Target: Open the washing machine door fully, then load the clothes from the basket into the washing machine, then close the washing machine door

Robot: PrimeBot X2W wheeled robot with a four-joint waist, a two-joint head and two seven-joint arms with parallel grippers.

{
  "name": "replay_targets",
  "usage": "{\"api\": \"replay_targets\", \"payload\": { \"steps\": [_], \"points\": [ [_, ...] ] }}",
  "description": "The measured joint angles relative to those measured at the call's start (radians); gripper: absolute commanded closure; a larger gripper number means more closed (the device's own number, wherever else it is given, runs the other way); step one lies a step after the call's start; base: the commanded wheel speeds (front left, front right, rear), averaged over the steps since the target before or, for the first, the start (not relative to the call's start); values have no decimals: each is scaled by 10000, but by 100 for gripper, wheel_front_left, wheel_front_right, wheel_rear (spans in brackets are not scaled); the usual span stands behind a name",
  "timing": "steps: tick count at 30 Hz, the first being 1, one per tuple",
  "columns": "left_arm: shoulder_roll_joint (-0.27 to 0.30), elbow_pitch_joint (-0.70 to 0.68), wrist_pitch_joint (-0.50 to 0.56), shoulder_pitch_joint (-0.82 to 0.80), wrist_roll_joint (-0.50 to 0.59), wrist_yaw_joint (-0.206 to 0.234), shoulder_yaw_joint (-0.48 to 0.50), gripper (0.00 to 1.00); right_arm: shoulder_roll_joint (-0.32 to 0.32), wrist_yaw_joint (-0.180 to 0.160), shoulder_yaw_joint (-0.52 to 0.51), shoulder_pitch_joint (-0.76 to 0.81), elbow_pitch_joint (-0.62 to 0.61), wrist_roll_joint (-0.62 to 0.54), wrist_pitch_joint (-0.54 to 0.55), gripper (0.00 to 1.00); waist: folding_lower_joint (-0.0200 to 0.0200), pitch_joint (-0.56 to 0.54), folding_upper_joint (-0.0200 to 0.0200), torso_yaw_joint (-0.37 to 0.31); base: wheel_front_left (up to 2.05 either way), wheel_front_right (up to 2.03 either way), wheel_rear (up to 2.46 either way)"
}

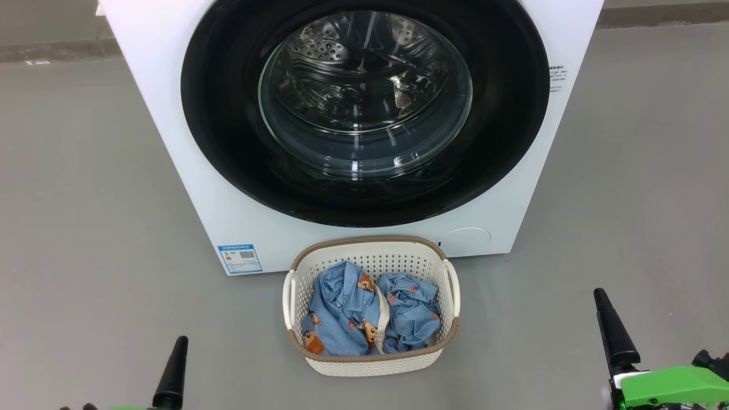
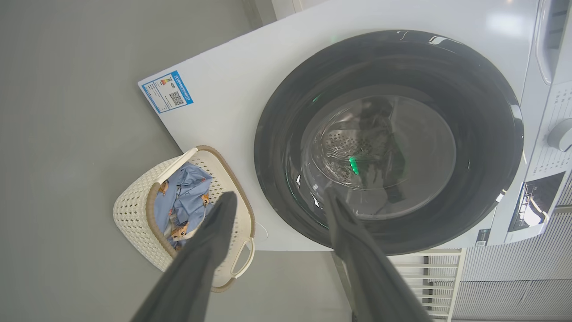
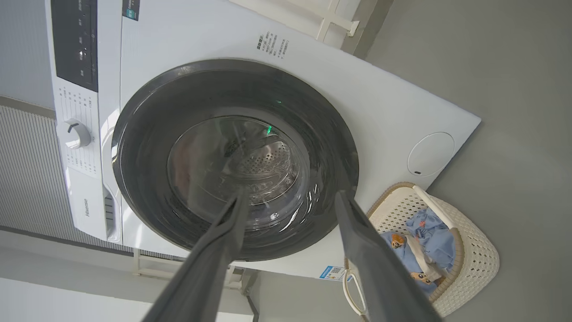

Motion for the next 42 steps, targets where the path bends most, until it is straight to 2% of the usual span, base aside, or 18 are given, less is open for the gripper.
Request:
{"api": "replay_targets", "payload": {
  "steps": [22,42],
  "points": [
    [67,-337,-616,15,3856,-6,-382,0,-717,0,1101,-6,-516,-4052,-621,0,0,-56,0,55,0,0,0],
    [161,-326,-1223,148,6531,-17,-443,0,-1076,0,1593,-27,23,-6663,-1200,0,0,-18,0,51,0,0,0]
  ]
}}
